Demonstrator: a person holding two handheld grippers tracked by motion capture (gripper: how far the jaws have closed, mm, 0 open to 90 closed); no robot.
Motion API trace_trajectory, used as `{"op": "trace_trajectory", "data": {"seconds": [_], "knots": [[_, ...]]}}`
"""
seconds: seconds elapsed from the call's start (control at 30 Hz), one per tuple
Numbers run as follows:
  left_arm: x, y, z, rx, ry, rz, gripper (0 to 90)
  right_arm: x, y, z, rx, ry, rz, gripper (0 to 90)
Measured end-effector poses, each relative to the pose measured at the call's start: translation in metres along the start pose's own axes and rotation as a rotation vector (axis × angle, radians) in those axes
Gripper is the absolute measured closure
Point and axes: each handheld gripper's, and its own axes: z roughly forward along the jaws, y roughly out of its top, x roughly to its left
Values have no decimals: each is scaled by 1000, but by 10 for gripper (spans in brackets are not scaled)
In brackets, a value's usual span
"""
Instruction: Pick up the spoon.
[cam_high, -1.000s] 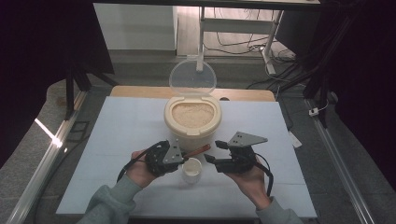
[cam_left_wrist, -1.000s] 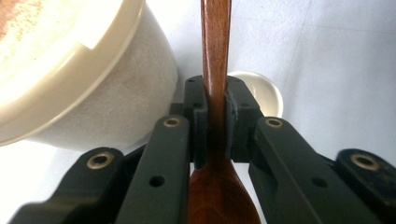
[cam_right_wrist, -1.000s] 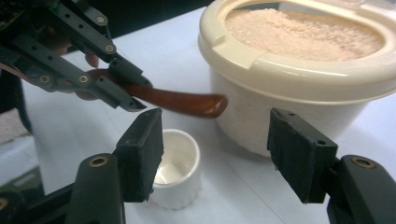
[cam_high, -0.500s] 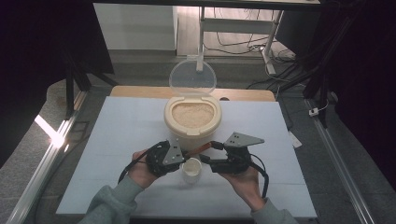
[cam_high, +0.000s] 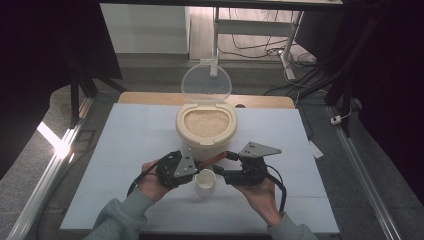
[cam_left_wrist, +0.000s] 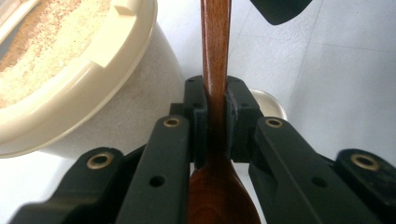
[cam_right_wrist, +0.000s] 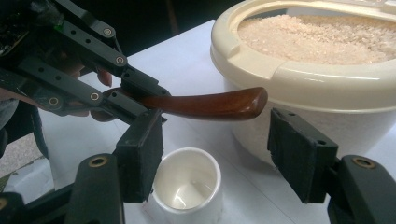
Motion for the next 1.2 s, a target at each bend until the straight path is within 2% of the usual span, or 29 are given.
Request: {"op": "trace_trajectory", "data": {"seconds": [0.33,0.57,0.8,1.0,1.2], "knots": [[-3,1,1,-11,5,7,800,5,1,5,-19,10,17,375],[-5,1,2,-11,18,7,800,6,2,7,-65,14,56,454],[-7,0,3,-6,49,23,799,7,2,9,-104,13,98,538],[-7,-1,3,5,61,32,800,2,0,11,-139,64,149,633],[-6,-3,2,8,59,32,801,4,2,10,-176,126,152,740]]}}
